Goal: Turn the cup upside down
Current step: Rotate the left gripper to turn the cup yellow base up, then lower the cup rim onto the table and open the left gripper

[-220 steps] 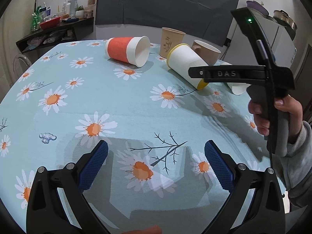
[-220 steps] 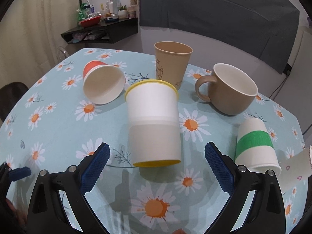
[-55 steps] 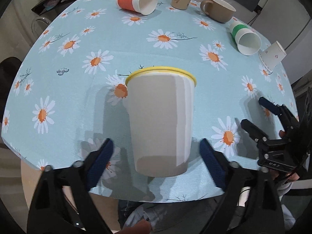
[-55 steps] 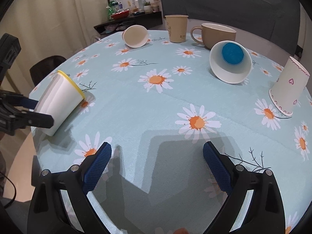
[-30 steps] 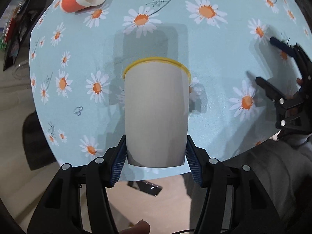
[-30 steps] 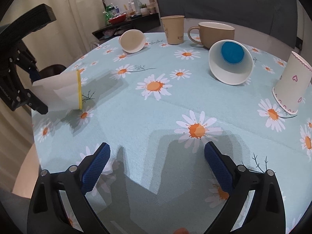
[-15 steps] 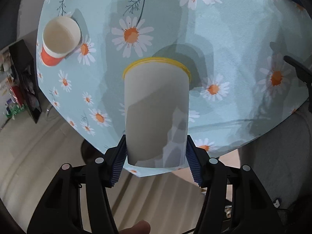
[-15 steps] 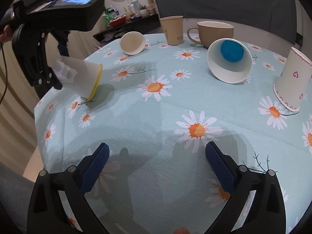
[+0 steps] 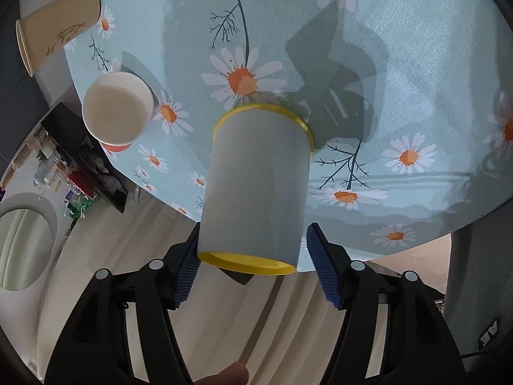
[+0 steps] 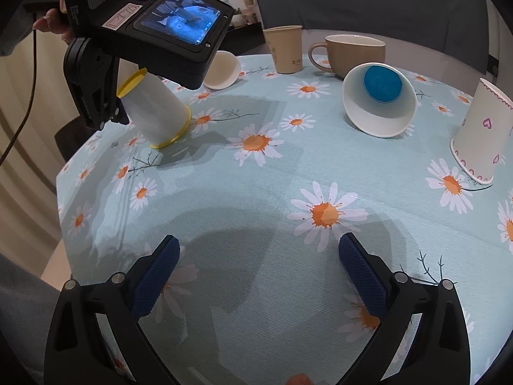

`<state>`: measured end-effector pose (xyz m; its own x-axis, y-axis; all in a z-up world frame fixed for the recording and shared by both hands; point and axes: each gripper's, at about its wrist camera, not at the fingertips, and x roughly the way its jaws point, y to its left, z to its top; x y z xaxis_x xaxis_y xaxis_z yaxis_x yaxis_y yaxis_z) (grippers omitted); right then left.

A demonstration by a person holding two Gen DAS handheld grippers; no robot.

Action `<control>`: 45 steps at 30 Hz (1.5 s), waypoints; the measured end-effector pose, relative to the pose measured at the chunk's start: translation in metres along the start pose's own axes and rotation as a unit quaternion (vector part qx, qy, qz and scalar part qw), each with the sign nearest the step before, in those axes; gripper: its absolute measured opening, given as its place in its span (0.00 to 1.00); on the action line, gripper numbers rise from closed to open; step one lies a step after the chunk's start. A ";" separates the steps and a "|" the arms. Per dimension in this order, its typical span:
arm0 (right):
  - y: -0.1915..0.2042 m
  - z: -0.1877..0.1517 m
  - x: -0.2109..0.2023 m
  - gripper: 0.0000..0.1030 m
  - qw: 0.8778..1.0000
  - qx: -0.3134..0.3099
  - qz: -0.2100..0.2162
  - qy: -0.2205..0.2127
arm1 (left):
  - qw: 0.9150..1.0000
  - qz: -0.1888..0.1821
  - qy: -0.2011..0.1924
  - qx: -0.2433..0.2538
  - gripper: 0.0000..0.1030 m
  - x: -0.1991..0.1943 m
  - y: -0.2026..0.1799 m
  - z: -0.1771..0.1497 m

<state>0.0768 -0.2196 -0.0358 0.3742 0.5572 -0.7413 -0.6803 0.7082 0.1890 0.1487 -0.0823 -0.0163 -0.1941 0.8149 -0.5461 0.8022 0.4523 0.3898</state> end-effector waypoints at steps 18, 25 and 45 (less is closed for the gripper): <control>0.004 0.003 0.003 0.92 1.000 0.009 -0.028 -0.004 | 0.978 0.008 -0.170 -0.123 0.89 -0.029 -0.004 -0.092; 0.015 0.008 0.002 0.92 0.998 0.017 -0.056 -0.031 | 0.942 -0.005 -0.267 -0.202 0.89 -0.010 -0.027 -0.150; 0.049 0.010 -0.005 0.92 0.992 -0.001 -0.111 -0.062 | 0.655 -0.036 -0.570 -0.495 0.92 0.063 -0.083 -0.177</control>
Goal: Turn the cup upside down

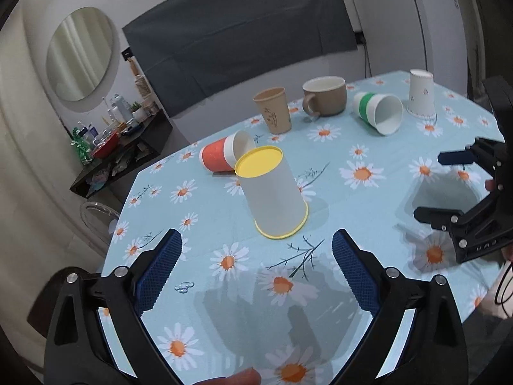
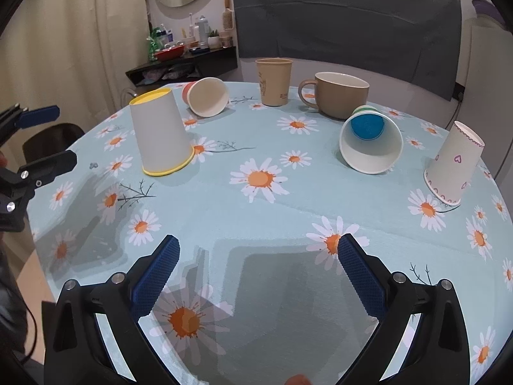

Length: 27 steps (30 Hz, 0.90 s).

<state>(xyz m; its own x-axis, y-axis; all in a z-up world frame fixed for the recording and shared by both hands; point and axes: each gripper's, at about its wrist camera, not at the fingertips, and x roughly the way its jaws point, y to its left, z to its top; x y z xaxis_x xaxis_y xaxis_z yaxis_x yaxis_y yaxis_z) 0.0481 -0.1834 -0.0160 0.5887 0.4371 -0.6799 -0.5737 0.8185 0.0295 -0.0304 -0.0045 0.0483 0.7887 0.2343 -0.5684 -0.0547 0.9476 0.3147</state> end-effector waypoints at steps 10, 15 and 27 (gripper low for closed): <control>0.009 -0.002 0.004 0.92 1.000 0.017 0.021 -0.012 | 0.990 -0.013 -0.060 -0.127 0.94 0.013 -0.008 -0.033; 0.014 -0.004 0.004 0.92 0.999 0.022 0.020 -0.018 | 0.978 -0.035 -0.064 -0.197 0.94 0.027 0.005 -0.041; 0.014 -0.010 -0.002 0.92 0.999 0.025 0.017 -0.035 | 0.985 -0.013 -0.050 -0.167 0.94 0.036 -0.005 -0.043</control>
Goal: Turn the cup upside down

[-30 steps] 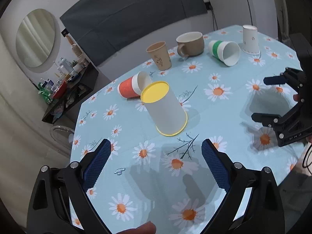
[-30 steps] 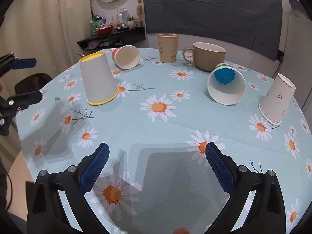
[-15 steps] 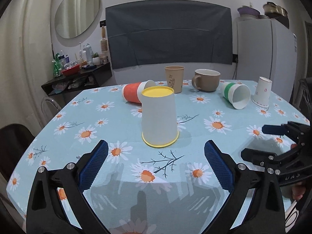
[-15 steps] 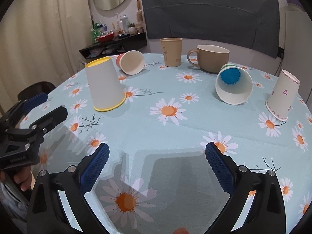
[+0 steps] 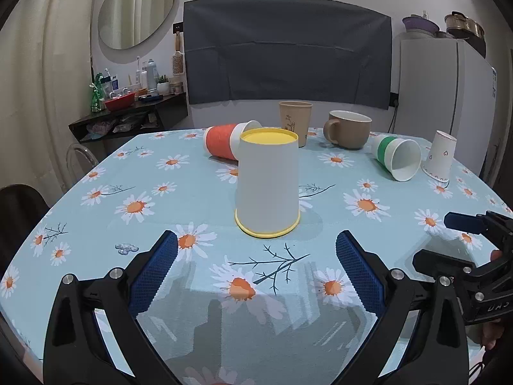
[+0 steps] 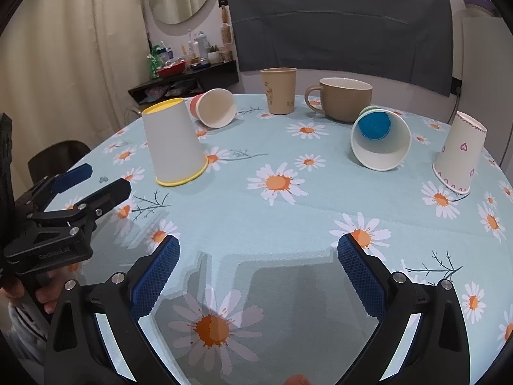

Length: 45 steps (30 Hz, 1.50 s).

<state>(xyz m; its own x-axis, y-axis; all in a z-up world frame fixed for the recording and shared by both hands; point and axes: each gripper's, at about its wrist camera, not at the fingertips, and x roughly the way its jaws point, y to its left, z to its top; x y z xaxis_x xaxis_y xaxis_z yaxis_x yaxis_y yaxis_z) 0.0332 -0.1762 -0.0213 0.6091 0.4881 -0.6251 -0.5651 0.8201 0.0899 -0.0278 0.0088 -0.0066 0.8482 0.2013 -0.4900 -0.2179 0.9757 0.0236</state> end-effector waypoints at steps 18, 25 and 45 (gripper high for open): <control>0.001 0.000 0.000 0.92 1.000 -0.002 0.003 -0.002 | 1.000 0.011 0.004 0.012 0.94 0.002 -0.004 -0.002; 0.001 0.000 0.001 0.92 1.000 -0.003 0.004 0.001 | 1.000 0.010 0.007 0.013 0.94 0.003 -0.005 -0.002; 0.003 0.000 0.001 0.92 1.000 -0.005 0.004 0.000 | 1.000 0.016 0.011 0.008 0.94 0.004 -0.003 -0.003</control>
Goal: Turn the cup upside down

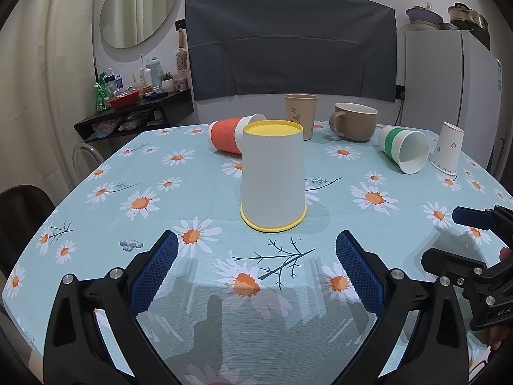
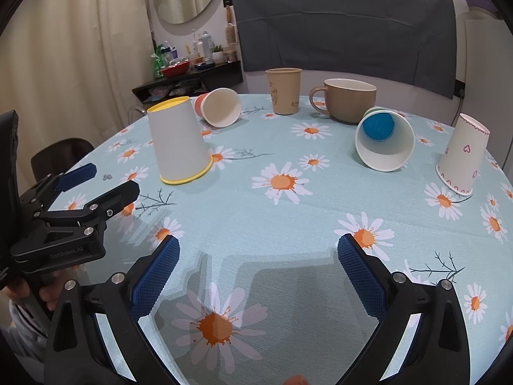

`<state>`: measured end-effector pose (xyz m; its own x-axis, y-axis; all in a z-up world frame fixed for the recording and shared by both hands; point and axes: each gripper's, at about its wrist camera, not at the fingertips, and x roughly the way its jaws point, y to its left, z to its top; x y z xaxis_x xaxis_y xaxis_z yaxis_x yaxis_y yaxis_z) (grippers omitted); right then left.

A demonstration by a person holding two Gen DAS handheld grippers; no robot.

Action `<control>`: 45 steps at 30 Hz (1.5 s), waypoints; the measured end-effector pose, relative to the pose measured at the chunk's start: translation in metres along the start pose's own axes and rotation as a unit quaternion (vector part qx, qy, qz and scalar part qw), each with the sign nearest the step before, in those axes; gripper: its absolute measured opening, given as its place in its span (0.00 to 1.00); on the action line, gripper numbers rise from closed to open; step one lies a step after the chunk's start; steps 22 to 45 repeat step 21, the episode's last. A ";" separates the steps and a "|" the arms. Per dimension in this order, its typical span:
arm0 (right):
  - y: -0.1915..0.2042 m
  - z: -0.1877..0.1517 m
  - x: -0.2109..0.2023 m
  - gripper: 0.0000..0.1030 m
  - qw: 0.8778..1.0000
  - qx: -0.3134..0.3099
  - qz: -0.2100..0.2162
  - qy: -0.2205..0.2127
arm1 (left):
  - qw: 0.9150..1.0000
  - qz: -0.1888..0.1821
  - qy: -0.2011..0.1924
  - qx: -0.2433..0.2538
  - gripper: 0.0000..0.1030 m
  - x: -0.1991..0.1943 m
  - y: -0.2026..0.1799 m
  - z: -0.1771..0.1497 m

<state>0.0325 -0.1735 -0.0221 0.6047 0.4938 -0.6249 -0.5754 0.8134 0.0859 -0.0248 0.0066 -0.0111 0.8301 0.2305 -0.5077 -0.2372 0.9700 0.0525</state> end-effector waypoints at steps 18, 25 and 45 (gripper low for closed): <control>0.000 0.000 0.002 0.92 1.000 0.000 0.002 0.000 | 1.000 0.002 0.008 0.003 0.94 0.002 -0.001 -0.001; 0.000 0.000 0.002 0.92 1.000 0.000 0.002 0.001 | 1.000 0.006 0.007 0.007 0.94 0.002 -0.002 -0.001; 0.000 0.000 0.002 0.92 1.000 0.000 0.002 0.001 | 1.000 0.006 0.007 0.007 0.94 0.002 -0.002 -0.001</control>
